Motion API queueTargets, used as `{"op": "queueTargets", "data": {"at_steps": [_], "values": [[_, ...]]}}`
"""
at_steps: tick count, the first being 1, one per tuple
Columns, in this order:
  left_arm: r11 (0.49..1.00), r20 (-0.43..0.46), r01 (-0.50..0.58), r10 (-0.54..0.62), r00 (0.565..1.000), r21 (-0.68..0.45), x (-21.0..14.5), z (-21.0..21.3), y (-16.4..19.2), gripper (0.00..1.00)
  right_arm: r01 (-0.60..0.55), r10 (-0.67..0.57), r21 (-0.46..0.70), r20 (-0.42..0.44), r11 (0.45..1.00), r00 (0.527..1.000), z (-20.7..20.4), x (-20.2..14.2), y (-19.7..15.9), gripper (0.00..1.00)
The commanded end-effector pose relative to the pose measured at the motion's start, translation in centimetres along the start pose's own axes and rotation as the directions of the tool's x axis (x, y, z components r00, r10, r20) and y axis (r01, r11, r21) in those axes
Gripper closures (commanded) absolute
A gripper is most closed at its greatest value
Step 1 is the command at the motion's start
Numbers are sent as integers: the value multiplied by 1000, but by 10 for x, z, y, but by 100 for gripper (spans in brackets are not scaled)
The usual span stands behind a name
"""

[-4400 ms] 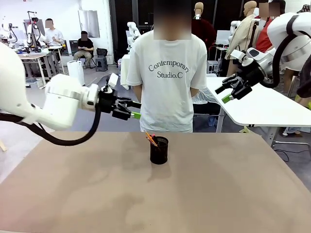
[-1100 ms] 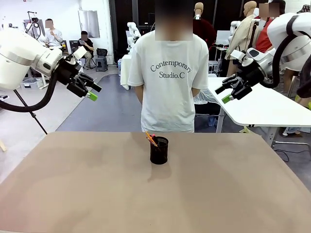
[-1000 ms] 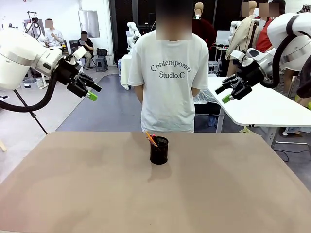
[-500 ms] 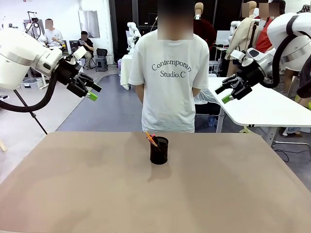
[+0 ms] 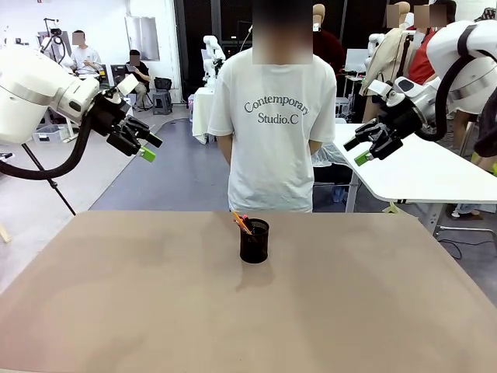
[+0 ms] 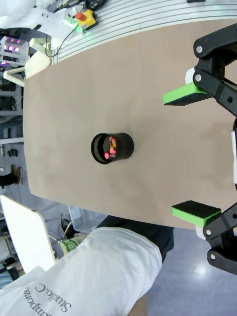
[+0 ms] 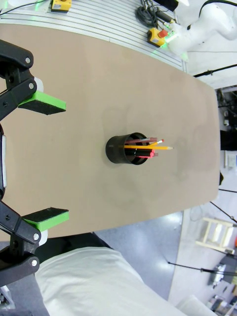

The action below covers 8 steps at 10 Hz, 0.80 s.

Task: Place the pens into the pen holder.
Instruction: Pick up a writing instrument from the table and place it into the Pen holder.

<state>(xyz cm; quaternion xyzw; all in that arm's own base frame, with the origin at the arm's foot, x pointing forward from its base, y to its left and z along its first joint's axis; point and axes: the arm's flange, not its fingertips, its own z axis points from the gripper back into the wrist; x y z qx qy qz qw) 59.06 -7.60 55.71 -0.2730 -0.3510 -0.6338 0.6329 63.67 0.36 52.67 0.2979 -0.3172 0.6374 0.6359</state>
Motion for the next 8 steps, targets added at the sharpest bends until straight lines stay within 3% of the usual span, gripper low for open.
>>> {"op": "queueTargets", "data": {"at_steps": [1, 8], "values": [[1000, 0, -3, 3, 1000, -2, 1, 3, -1, 0, -6, 6, 5, 1, 1000, 1000, 0, 1, 2, 0], [1000, 0, -3, 3, 1000, -2, 1, 3, -1, 0, -6, 6, 5, 1, 1000, 1000, 0, 1, 2, 0]]}}
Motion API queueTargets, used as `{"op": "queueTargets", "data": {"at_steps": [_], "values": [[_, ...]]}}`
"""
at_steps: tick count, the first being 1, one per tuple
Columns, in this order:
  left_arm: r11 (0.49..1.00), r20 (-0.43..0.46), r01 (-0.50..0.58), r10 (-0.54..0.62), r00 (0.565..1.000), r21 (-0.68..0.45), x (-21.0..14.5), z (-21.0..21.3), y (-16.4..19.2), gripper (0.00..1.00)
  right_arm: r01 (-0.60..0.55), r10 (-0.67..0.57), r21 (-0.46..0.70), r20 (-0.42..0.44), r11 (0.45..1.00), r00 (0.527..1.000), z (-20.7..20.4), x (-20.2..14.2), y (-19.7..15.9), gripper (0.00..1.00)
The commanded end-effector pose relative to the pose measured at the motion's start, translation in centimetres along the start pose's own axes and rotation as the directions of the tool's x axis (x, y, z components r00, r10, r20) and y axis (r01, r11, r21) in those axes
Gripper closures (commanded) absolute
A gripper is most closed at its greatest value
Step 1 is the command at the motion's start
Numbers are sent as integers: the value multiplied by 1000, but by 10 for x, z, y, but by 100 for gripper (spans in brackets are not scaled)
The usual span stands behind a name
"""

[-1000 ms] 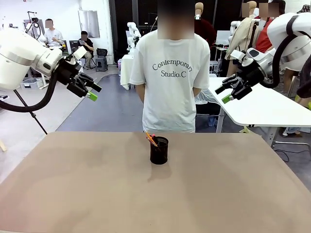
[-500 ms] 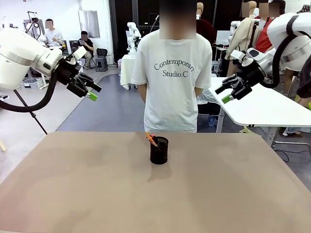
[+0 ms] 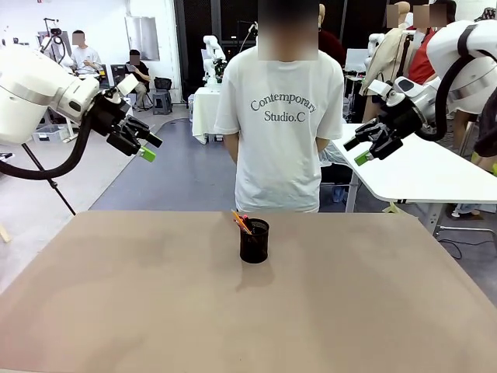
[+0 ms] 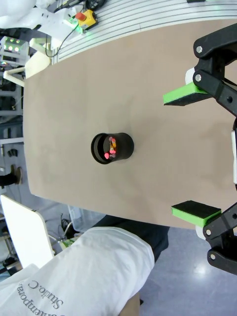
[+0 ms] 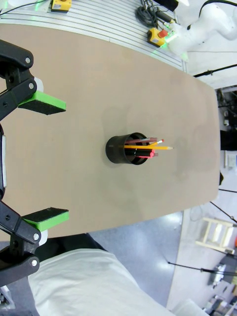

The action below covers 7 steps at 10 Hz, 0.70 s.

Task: Place the pens into the pen holder.
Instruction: Pick up a writing instrument from the table and place it into the Pen holder.

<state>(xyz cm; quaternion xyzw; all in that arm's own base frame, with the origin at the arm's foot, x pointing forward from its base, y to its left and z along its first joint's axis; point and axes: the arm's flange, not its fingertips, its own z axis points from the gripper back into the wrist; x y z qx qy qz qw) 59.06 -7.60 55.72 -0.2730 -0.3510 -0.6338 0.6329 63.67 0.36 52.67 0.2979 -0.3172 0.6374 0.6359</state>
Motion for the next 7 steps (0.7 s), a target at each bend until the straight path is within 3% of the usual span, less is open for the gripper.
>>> {"op": "queueTargets", "data": {"at_steps": [1, 7], "values": [[1000, 0, -3, 3, 1000, -2, 1, 3, -1, 0, -6, 6, 5, 1, 1000, 1000, 0, 1, 2, 0], [1000, 0, -3, 3, 1000, -2, 1, 3, -1, 0, -6, 6, 5, 1, 1000, 1000, 0, 1, 2, 0]]}}
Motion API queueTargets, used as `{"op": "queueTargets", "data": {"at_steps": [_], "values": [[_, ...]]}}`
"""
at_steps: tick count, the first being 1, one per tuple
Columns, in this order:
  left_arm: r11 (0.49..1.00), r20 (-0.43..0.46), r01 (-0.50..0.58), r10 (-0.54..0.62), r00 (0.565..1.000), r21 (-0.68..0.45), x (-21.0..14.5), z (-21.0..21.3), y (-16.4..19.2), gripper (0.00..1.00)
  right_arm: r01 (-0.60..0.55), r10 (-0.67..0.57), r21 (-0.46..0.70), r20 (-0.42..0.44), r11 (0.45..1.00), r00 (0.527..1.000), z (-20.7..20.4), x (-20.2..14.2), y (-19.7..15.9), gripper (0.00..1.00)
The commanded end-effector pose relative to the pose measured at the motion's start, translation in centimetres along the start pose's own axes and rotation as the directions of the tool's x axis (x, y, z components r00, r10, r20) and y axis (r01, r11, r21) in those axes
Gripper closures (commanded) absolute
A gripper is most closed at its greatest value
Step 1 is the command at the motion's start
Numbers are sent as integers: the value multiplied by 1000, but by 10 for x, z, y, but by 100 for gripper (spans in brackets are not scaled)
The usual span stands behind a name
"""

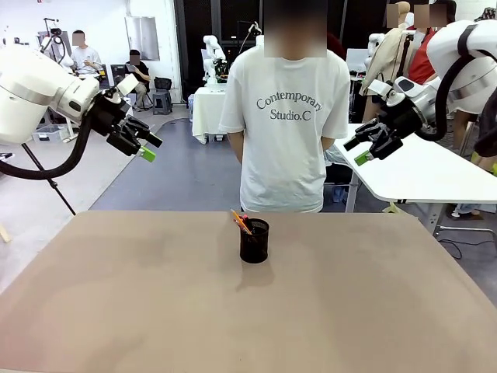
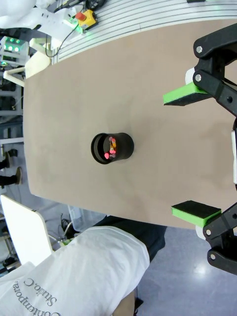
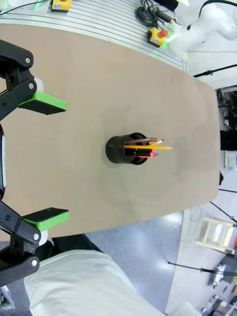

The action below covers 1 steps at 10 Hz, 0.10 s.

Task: Place the pens into the pen holder.
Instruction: Pick up a writing instrument from the table and place it into the Pen holder.

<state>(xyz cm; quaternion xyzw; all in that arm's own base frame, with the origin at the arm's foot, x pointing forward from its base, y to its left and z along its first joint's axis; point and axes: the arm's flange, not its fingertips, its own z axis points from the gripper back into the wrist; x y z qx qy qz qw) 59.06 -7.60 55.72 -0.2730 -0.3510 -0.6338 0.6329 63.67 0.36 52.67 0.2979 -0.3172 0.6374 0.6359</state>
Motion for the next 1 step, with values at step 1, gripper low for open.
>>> {"op": "queueTargets", "data": {"at_steps": [1], "values": [[1000, 0, -3, 3, 1000, -2, 1, 3, -1, 0, -6, 6, 5, 1, 1000, 1000, 0, 1, 2, 0]]}}
